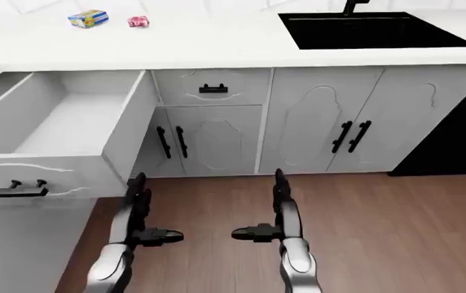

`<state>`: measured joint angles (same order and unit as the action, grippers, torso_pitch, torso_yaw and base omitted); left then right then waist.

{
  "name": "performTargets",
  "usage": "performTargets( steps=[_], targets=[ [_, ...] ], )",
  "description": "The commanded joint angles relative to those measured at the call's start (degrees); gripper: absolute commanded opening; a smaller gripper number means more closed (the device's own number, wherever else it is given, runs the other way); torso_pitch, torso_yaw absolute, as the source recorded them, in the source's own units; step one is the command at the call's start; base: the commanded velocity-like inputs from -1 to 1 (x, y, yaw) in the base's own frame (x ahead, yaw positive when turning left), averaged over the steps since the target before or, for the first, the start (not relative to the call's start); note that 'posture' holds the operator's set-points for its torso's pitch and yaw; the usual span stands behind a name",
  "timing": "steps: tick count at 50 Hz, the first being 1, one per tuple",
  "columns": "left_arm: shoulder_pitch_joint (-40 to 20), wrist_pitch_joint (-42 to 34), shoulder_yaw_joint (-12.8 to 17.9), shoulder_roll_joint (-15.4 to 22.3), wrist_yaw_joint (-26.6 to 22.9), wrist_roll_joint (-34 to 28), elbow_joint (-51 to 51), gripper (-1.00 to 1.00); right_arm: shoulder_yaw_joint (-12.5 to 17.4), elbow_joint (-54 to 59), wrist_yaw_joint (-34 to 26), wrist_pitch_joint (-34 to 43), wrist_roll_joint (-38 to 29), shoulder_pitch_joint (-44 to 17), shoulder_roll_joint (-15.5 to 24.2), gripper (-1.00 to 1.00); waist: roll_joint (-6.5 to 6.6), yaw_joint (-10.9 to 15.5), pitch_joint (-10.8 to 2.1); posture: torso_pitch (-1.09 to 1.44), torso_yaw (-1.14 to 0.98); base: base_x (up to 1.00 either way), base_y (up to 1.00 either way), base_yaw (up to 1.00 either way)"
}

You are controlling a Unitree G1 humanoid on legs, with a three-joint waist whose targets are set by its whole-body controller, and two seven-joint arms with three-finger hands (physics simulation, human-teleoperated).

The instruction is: Close the left drawer.

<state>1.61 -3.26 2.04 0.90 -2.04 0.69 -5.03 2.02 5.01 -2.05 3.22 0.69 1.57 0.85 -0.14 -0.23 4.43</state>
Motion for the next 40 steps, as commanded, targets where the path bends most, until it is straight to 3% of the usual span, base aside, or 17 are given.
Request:
performTargets(
  steps=[1, 3, 5, 7, 8, 20, 32, 37, 40],
  targets=[
    [-1.30, 4.07, -0.31, 0.30, 0.66, -1.31, 5.88, 1.00, 2.48, -2.32, 3.12, -9.76, 0.96, -1.92, -0.28, 1.00, -0.45, -0.12, -0.05, 0.00, 0.00, 0.00, 0.00, 0.00],
    [-0.55, 4.34, -0.36, 0.29, 1.06, -2.23, 7.57, 1.00, 2.17, -3.77, 1.86, -8.17, 2.43, -1.49, 0.29, 1.00, 0.11, 0.23, -3.56, 0.00, 0.00, 0.00, 0.00, 0.00],
    [0.44, 4.67, -0.65, 0.31, 1.73, -3.87, 10.54, 1.00, 1.52, -7.20, -0.01, -8.06, 3.40, -0.16, 0.52, 1.00, -0.49, 0.19, -1.14, 0.00, 0.00, 0.00, 0.00, 0.00],
    [0.99, 3.24, -0.75, 0.13, 1.38, -3.94, 13.63, 1.00, 1.14, -9.39, -0.35, -6.88, 1.92, 0.31, 0.96, 1.00, -0.52, 0.32, -3.88, 0.00, 0.00, 0.00, 0.00, 0.00],
    [1.07, 2.84, -0.70, 0.06, 1.57, -4.22, 15.38, 1.00, 1.31, -11.34, -0.43, -7.56, 1.20, 0.99, 1.06, 1.00, -0.51, 0.32, -4.12, 0.00, 0.00, 0.00, 0.00, 0.00],
    [9.10, -4.36, -1.74, -0.85, -1.35, -3.61, 47.55, 1.00, -0.95, -32.47, -1.71, -6.06, -7.47, 7.48, -0.06, 1.00, -0.35, 0.42, -4.79, 0.00, 0.00, 0.00, 0.00, 0.00],
    [9.22, -9.41, 3.04, -1.73, -1.76, -0.61, 63.58, 1.00, -0.82, -50.60, -2.05, -5.18, -7.61, 11.20, -1.05, 1.00, -0.24, 0.46, -4.44, 0.00, 0.00, 0.00, 0.00, 0.00],
    [9.51, -7.62, 3.50, -2.19, -1.50, 0.37, 64.96, 1.00, -1.49, -53.89, -2.67, -4.92, -8.42, 11.82, -1.19, 1.00, -0.24, 0.43, -4.16, 0.00, 0.00, 0.00, 0.00, 0.00],
    [10.22, -4.38, 4.75, 0.11, 1.37, 3.77, 65.02, 1.00, -2.35, -55.63, -3.14, -5.33, -9.75, 12.42, -1.01, 1.00, -0.18, 0.42, -4.02, 0.00, 0.00, 0.00, 0.00, 0.00]
  ],
)
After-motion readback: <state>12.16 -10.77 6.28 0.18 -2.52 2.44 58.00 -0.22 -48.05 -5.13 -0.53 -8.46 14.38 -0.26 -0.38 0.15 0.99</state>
